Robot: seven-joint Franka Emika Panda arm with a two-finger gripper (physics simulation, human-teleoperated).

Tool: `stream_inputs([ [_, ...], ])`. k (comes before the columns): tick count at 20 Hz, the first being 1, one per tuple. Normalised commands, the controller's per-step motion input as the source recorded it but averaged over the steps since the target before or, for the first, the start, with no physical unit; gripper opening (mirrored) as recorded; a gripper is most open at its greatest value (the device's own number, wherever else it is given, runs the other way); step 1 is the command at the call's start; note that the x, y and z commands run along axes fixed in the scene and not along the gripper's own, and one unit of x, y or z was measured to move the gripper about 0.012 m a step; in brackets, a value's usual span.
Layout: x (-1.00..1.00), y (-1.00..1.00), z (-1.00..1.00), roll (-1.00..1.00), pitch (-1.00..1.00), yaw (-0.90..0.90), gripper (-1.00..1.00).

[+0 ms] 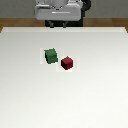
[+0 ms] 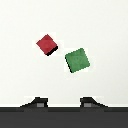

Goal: Place the red cube on top of the green cube.

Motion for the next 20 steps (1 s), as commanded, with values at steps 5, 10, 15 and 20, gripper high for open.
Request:
stream_inputs([
  [5,0.00,0.00,0.00,0.00,0.00,0.00,1.00],
  [10,0.00,0.00,0.00,0.00,0.00,0.00,1.00],
  [15,0.80,0.00,0.00,0.00,0.00,0.00,1.00],
  [20,0.20,0.00,0.00,0.00,0.00,0.06,1.00],
])
